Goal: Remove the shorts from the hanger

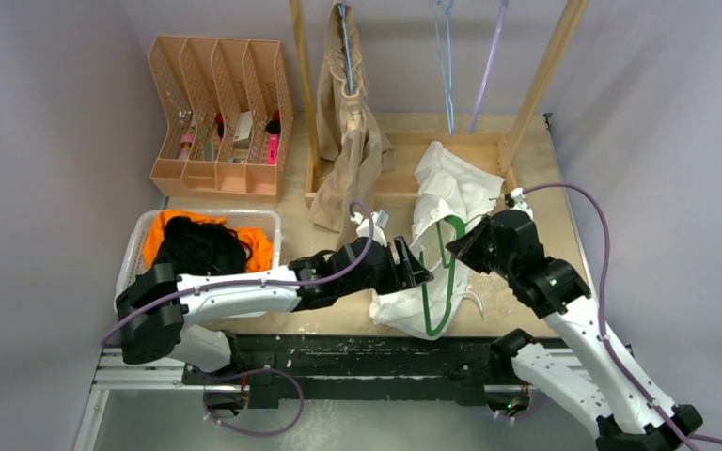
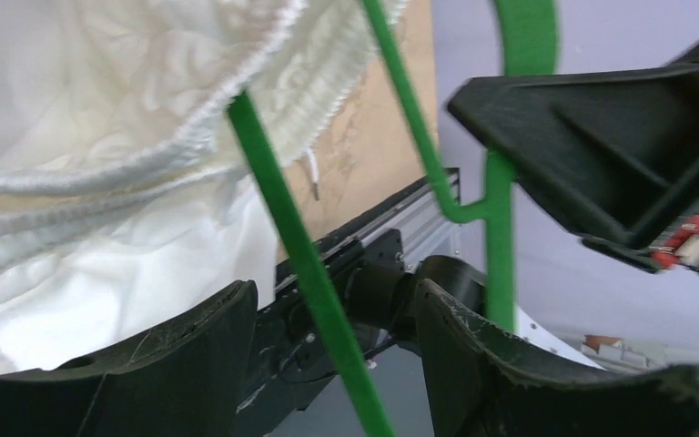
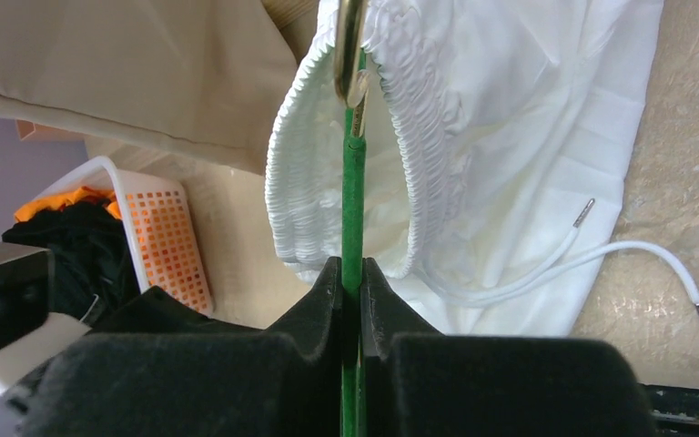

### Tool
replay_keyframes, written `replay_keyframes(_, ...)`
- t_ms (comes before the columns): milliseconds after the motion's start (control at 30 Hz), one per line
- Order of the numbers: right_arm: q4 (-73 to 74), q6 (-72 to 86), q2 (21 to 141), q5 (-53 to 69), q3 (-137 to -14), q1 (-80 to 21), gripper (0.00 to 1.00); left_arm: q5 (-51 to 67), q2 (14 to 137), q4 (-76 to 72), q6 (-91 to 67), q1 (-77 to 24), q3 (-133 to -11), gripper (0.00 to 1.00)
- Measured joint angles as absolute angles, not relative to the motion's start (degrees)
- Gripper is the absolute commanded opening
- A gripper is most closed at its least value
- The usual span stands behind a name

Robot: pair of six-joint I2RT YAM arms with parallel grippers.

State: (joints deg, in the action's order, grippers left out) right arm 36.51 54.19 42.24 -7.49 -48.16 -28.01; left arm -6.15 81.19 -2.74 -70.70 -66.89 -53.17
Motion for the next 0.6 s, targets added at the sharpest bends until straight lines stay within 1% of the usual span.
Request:
replay_keyframes(133, 36.49, 54.83, 41.76, -7.46, -48.18, -28.01, 0.0, -8.27, 81.17, -2.9, -73.08, -66.89, -49.65, 0.64)
replay_keyframes(233, 36.34, 55.07, 41.32, -6.92, -48.18, -27.99, 0.0, -8.97, 81.34, -3.09, -73.93, -66.76, -49.19, 0.64)
replay_keyframes(267, 36.18, 55.09, 41.25, -6.57, -48.18, -28.01, 0.0, -9.1, 81.58, -3.33, -73.93, -66.74, -49.39, 0.63)
replay_keyframes(333, 35.79, 55.09, 41.21, -6.11, -48.18, -28.01, 0.0, -9.17, 83.07, -2.83, -73.84, -66.76, -51.16, 0.58)
replay_keyframes(400, 35.44, 55.09, 41.23, -5.58, -48.18, -28.01, 0.0, -9.13, 85.67, -2.31, -73.58, -66.76, -54.0, 0.47)
replay_keyframes(467, 35.33, 55.07, 41.23, -4.84, -48.18, -28.01, 0.03, -8.93, 87.37, -2.63, -73.23, -66.76, -55.53, 0.28)
replay_keyframes(500, 35.31, 55.05, 41.21, -4.6, -48.18, -28.01, 0.06, -8.75, 87.9, -2.74, -72.99, -66.76, -55.79, 0.2)
replay_keyframes(567, 35.0, 54.7, 41.06, -4.12, -48.18, -27.92, 0.2, -8.54, 88.44, -2.22, -72.47, -66.74, -55.86, 0.05)
replay_keyframes(600, 35.09, 54.33, 40.82, -3.36, -48.18, -27.83, 0.25, -8.6, 88.79, -2.09, -72.73, -66.72, -55.86, 0.0)
